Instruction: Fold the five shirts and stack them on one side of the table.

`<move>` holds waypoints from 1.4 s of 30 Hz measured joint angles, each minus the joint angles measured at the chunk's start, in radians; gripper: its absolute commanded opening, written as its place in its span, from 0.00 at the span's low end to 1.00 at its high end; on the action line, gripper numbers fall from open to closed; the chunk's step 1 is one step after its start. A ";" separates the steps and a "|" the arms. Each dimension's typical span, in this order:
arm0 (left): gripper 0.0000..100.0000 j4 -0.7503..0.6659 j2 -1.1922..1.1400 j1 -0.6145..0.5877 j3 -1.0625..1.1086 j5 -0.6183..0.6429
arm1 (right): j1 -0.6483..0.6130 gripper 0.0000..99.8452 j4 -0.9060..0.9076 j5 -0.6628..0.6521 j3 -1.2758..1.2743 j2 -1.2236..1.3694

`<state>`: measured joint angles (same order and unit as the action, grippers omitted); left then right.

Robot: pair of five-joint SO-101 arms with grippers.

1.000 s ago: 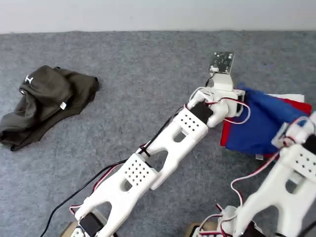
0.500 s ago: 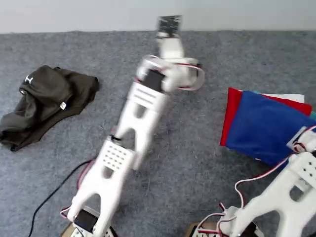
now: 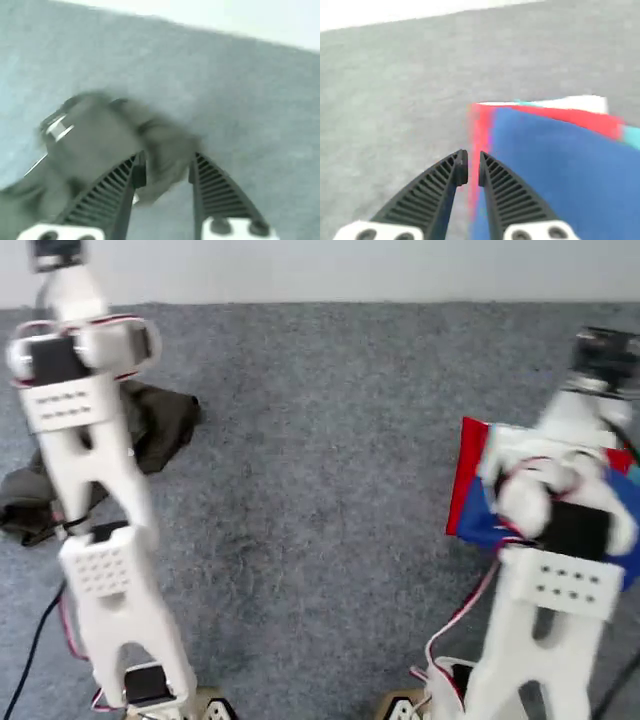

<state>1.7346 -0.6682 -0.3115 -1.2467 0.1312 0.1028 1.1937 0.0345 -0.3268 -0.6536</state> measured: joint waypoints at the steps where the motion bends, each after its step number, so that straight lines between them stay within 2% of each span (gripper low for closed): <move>1: 0.05 0.000 0.049 -0.026 0.094 -0.018 | -0.040 0.04 0.005 0.020 0.000 0.021; 4: 0.04 -0.006 0.199 -0.077 0.407 -0.060 | -0.124 0.04 0.026 0.069 0.000 0.101; 8: 0.12 -0.150 0.371 -0.143 0.845 -0.072 | -0.224 0.04 0.032 0.109 0.000 0.203; 11: 0.17 -0.339 0.457 -0.239 1.140 -0.057 | -0.262 0.04 0.032 0.114 0.000 0.258; 15: 0.20 -0.718 0.479 -0.370 1.498 0.026 | -0.276 0.04 0.028 0.114 0.000 0.327; 19: 0.18 -0.982 0.479 -0.417 1.662 0.071 | -0.273 0.04 0.028 0.114 0.000 0.404; 21: 0.11 -1.040 0.480 -0.416 1.692 0.074 | -0.275 0.04 0.028 0.114 0.000 0.443; 23: 0.00 -1.062 0.480 -0.413 1.695 0.075 | -0.275 0.04 0.028 0.114 0.000 0.477; 27: 0.01 -1.066 0.486 -0.420 1.702 0.072 | -0.273 0.04 0.028 0.114 0.000 0.496; 33: 0.01 -0.885 0.517 -0.351 1.725 -0.133 | -0.275 0.04 0.051 0.114 0.000 0.496; 38: 0.01 -0.806 0.746 -0.192 1.864 -0.278 | -0.270 0.04 0.084 0.051 0.000 0.496; 40: 0.02 -0.792 0.888 -0.121 1.923 -0.302 | -0.275 0.04 0.103 0.034 0.000 0.496; 42: 0.06 -0.796 1.034 -0.114 1.949 -0.299 | -0.282 0.04 0.120 0.029 0.000 0.496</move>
<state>0.9383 0.3659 -0.4250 0.7020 -0.1680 -0.1795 1.3134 0.0637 -0.3268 -0.1580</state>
